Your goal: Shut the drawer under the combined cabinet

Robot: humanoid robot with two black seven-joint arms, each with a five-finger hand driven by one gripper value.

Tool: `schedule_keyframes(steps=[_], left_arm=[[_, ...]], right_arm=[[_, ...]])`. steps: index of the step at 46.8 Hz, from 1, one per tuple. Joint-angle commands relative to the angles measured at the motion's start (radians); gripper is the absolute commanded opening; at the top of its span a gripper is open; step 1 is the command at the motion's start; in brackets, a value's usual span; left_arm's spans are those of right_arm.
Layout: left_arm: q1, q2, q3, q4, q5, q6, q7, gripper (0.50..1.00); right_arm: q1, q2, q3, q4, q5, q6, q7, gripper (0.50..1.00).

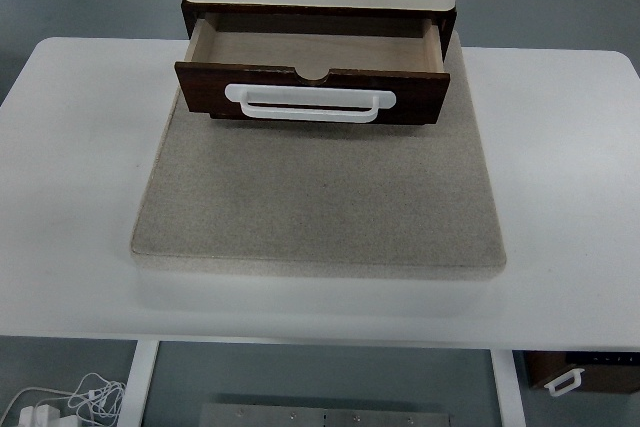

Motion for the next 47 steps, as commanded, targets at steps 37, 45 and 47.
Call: schedule_keyframes(steps=[37, 45, 47], left_arm=[[-0.173, 0.172, 0.256, -0.534, 0.189, -0.019, 0.016, 0.996], [-0.272, 0.153, 0.391, -0.603, 0.219, -0.051, 0.017, 0.996], [-0.288, 0.143, 0.414, -0.619, 0.221, -0.053, 0.02, 0.996]], right_arm=[[0.0, 0.0, 0.0, 0.0, -0.001, -0.001, 0.0, 0.952], [0.0, 0.0, 0.0, 0.0, -0.001, 0.0, 0.0, 0.952], [0.0, 0.0, 0.0, 0.001, -0.001, 0.0, 0.0, 0.952]])
